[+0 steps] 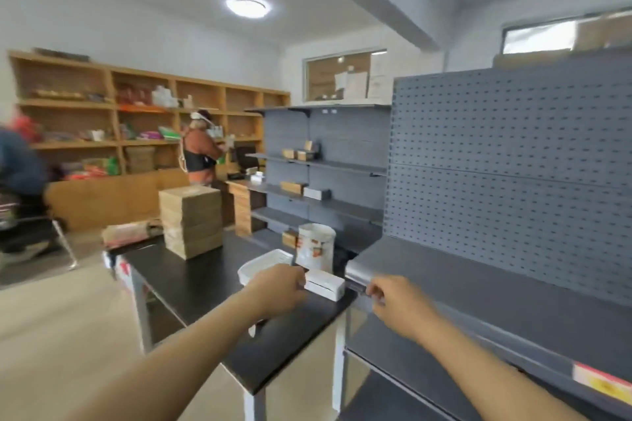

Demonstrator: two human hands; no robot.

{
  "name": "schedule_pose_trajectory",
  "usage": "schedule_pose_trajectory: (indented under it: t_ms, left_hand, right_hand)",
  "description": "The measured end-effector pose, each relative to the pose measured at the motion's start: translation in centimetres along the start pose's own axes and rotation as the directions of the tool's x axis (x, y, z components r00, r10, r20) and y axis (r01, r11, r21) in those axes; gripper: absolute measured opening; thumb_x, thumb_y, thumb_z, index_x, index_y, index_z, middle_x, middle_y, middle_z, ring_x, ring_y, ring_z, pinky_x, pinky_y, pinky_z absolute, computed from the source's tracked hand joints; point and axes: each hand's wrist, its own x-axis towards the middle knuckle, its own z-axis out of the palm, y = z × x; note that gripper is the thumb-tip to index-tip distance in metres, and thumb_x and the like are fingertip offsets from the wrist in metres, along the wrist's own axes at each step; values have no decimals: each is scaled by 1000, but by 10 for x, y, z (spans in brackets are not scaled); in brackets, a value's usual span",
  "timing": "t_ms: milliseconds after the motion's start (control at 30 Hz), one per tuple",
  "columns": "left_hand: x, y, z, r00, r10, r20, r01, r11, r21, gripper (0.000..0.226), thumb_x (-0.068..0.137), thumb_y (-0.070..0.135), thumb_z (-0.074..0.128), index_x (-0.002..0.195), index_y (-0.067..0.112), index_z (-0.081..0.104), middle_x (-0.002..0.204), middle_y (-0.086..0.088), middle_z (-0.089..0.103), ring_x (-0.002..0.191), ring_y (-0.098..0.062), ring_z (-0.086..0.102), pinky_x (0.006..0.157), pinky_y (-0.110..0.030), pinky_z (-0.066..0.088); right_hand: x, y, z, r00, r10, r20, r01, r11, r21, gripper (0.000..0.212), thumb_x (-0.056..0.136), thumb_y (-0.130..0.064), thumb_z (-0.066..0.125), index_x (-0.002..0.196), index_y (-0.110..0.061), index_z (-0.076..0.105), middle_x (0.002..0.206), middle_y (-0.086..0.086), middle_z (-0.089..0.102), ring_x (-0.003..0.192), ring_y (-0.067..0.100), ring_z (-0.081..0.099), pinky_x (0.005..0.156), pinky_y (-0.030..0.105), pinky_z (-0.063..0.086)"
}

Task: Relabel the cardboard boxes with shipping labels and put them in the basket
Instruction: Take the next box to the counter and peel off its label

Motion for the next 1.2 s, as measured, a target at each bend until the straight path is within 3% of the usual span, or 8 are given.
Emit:
schedule_pose_trajectory:
  t_ms: [133,267,400,467,600,833,967,1200]
  left_hand:
    - [-42,-120,-25,971,-240,-10,240,970,36,29,86,35,50,110,22,62,113,-2,64,104,-25,61,84,-35,50]
    - [-82,-208,-29,907,-418,-46,419,908,13,26,87,35,53,106,19,61,108,-4,65,100,-25,61,81,-35,50]
    - [-106,-283,-25,828,-557,-66,553,830,-75,30,90,31,52,116,18,60,116,-4,62,104,-22,57,77,-28,43]
    - [-110,-319,-24,789,-611,-70,607,792,-67,33,91,32,52,120,20,58,120,-4,60,109,-23,55,85,-30,45]
    - [-106,-387,-34,723,-684,-99,684,729,-32,35,93,33,52,124,19,57,120,-3,61,111,-23,55,92,-33,46]
    - [-96,-497,-63,629,-768,-119,773,634,-2,38,94,33,51,129,18,53,125,-3,58,114,-21,55,82,-25,39]
    - [-104,-556,-64,577,-809,-110,817,575,52,40,93,37,51,129,20,53,124,0,60,111,-21,57,88,-32,49]
    - [-95,-693,-65,556,-826,-90,831,551,74,39,92,37,51,127,21,54,122,0,61,110,-22,58,85,-31,47]
  right_hand:
    - [65,-116,57,972,-225,68,223,974,33,17,85,-23,55,100,-29,60,104,-6,64,94,17,60,70,26,41]
    - [113,-211,104,913,-389,125,379,921,92,15,87,-22,55,81,-34,50,95,-6,61,83,14,56,69,24,40]
    - [159,-291,146,839,-524,151,506,851,142,20,87,-25,57,105,-32,59,95,-9,57,82,10,54,68,22,40]
    - [183,-327,168,790,-588,172,568,808,153,21,87,-25,57,107,-31,60,103,-8,61,87,11,56,69,23,40]
    - [238,-392,201,721,-672,167,647,740,184,22,87,-24,54,107,-27,62,108,-5,62,91,13,56,67,24,38]
    - [332,-490,255,639,-741,207,698,671,250,23,86,-19,56,106,-29,61,106,-7,63,91,10,58,71,22,47]
    - [360,-548,292,597,-764,244,712,645,278,25,85,-17,55,107,-28,61,103,-7,63,92,11,59,81,29,54]
    - [424,-649,360,551,-789,272,748,611,259,32,84,-14,52,113,-25,60,110,-4,63,104,17,56,82,26,44]
